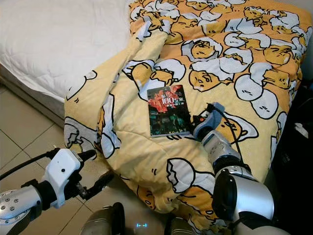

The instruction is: Clean up the room

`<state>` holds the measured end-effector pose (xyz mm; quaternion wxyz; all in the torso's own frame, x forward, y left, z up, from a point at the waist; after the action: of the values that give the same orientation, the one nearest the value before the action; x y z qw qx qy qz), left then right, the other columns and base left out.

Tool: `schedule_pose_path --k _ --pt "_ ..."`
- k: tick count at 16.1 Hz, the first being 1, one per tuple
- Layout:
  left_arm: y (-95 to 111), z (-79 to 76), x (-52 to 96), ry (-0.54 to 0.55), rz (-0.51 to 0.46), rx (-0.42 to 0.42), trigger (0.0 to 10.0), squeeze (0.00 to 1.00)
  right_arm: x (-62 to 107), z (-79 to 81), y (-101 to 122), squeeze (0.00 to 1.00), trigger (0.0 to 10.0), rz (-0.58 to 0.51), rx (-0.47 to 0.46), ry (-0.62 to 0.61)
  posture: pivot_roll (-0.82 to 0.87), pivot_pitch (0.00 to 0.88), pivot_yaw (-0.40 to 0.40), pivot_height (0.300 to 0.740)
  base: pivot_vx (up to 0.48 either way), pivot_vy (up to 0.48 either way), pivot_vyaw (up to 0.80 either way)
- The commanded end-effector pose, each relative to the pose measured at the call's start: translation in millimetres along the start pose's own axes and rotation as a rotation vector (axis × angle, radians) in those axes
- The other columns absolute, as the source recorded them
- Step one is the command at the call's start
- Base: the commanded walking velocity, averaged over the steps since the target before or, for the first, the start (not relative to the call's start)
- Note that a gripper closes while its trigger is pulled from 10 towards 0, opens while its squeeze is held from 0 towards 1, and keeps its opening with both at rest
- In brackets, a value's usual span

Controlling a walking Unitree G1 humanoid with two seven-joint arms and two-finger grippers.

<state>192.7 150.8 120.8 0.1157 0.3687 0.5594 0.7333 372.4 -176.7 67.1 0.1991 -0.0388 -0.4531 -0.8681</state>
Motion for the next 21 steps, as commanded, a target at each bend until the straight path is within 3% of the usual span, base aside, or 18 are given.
schedule_pose_path --k 1,7,8,10,11,13,16,19,20,21 --pt "1.2 -3.6 2.7 -0.017 0.005 -0.003 10.0 0.67 3.4 -5.1 -13.9 0.0 10.0 0.057 0.008 -0.016 0.18 0.21 -0.028 0.74 0.0 0.0 0.0" --pt "0.0 -5.6 3.2 -0.026 0.016 -0.001 10.0 0.67 13.1 -18.1 -51.2 0.0 10.0 0.249 0.087 -0.109 0.18 0.211 -0.024 0.74 0.0 0.0 0.0" --pt "-0.8 -7.0 3.8 -0.029 0.021 0.001 10.0 0.67 16.0 -14.0 -71.6 0.0 10.0 0.326 0.082 -0.08 0.18 0.213 -0.023 0.74 0.0 0.0 0.0" --pt "-1.0 -7.6 4.1 -0.029 0.023 0.002 10.0 0.67 10.7 -2.2 -71.1 0.0 10.0 0.275 -0.046 -0.026 0.19 0.215 -0.024 0.74 0.0 0.0 0.0" --pt "-0.8 -6.8 4.6 -0.026 0.023 0.003 10.0 0.67 4.8 7.0 -60.9 0.0 10.0 0.202 -0.167 0.015 0.19 0.215 -0.024 0.74 0.0 0.0 0.0" --pt "-0.6 -5.2 5.2 -0.019 0.022 0.002 10.0 0.67 -2.9 18.2 -46.0 0.0 10.0 0.112 -0.325 0.053 0.19 0.211 -0.027 0.74 0.0 0.0 0.0" --pt "-1.0 -5.2 5.4 -0.015 0.022 0.003 10.0 0.67 -7.5 26.5 -41.2 0.0 10.0 0.092 -0.402 0.069 0.19 0.214 -0.031 0.74 0.0 0.0 0.0" --pt "-1.7 -6.4 6.2 -0.012 0.024 0.007 10.0 0.67 -9.6 36.9 -48.9 0.0 10.0 0.136 -0.404 0.111 0.19 0.217 -0.036 0.74 0.0 0.0 0.0" --pt "-2.4 -6.5 6.6 -0.011 0.026 0.008 10.0 0.67 -9.2 38.1 -55.4 0.0 10.0 0.173 -0.356 0.108 0.19 0.217 -0.036 0.74 0.0 0.0 0.0" --pt "-3.6 -7.1 7.3 -0.011 0.032 0.007 10.0 0.67 -4.2 33.2 -79.6 0.0 10.0 0.309 -0.185 0.043 0.19 0.22 -0.036 0.74 0.0 0.0 0.0"
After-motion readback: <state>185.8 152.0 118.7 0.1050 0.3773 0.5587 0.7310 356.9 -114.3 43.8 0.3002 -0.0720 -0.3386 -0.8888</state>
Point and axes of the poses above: a point about 5 cm out from each wrist's last joint towards the gripper, its own x axis pointing back from the gripper into the wrist, its own y axis along the axis of the wrist's last joint, z = x × y, the point moved 2 cm from there along -x, pointing out of the wrist towards the gripper, and after that the axes turned 2 degrees about x, right-handed, at the moved point
